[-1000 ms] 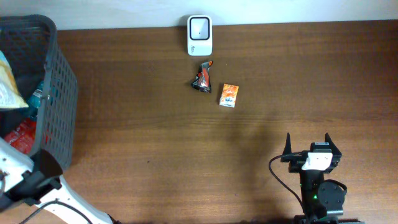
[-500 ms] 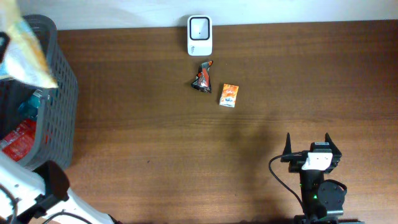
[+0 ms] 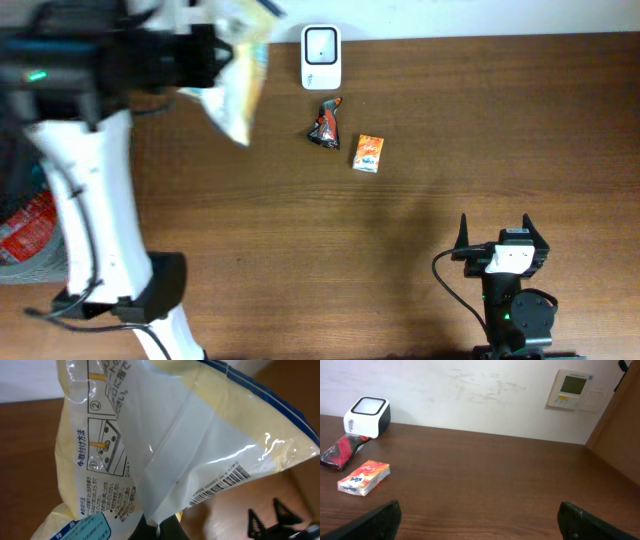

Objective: Scan the item barcode
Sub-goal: 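Carry the white-and-yellow bag forward and release it near the scanner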

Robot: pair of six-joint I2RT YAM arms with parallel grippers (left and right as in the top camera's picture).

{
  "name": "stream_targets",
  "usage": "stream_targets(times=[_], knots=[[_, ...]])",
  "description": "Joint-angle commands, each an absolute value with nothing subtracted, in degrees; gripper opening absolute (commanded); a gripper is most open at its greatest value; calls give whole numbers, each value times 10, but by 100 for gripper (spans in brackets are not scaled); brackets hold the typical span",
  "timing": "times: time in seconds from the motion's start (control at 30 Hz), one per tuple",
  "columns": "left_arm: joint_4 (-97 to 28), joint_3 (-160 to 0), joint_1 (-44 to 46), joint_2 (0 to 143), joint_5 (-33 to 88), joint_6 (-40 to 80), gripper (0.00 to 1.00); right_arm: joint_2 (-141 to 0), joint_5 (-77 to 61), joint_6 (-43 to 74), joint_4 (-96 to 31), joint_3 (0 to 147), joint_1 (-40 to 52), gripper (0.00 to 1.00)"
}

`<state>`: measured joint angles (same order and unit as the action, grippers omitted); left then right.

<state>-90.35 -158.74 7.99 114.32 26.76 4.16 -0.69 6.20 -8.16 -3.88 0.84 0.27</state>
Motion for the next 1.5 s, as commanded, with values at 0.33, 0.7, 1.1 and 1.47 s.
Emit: stream_targets(times=[0.33,0.7,1.1,1.47], knots=[[-558,-1171,312,1137,197,43,0,-4,67,-86,-40,3,8,98],[-431,-997,379,1137,152,43,2,-4,67,-86,-40,3,8,98],[-416,-982,380,1132,152,43,80,-4,67,-86,-40,3,8,98],[-586,-1120,213,1000,73,43,93,-4,67,-86,-40,3,8,98]])
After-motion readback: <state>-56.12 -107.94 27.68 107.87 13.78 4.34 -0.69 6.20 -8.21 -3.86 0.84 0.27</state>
